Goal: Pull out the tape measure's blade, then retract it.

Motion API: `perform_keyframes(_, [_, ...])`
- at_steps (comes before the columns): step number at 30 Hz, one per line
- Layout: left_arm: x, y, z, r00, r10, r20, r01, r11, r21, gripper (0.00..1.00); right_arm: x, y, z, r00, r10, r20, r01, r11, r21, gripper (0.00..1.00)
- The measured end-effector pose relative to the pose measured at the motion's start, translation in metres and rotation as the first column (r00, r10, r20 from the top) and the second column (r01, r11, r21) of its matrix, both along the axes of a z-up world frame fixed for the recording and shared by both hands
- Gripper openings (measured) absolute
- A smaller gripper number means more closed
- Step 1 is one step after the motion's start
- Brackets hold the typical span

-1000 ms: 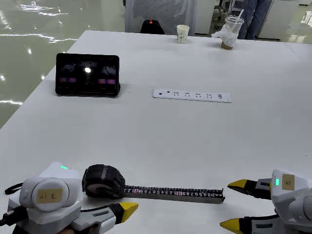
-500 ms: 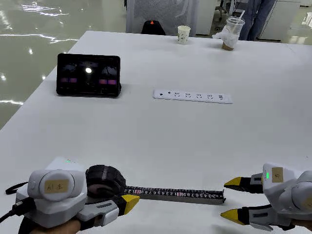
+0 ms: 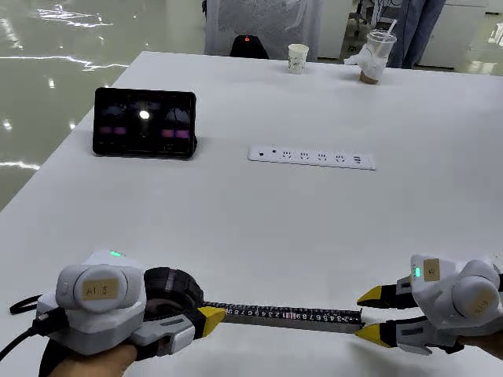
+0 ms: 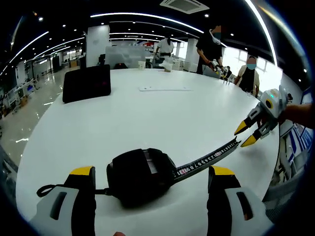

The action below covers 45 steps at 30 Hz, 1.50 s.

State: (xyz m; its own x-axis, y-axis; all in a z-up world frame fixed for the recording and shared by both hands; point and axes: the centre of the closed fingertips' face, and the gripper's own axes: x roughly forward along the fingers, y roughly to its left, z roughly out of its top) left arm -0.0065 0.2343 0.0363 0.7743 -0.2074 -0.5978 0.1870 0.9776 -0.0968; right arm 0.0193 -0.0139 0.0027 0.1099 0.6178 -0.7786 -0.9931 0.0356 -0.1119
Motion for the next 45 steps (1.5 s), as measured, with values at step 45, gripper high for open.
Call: perform_keyframes(45, [0.013, 0.013, -0.018, 0.977, 0.193, -0.088, -0.198, 0.979, -0.042, 0.63, 0.001, 0.001, -0.015, 0.999, 0.008, -0.050, -0.008, 1.000, -0.004, 0.12])
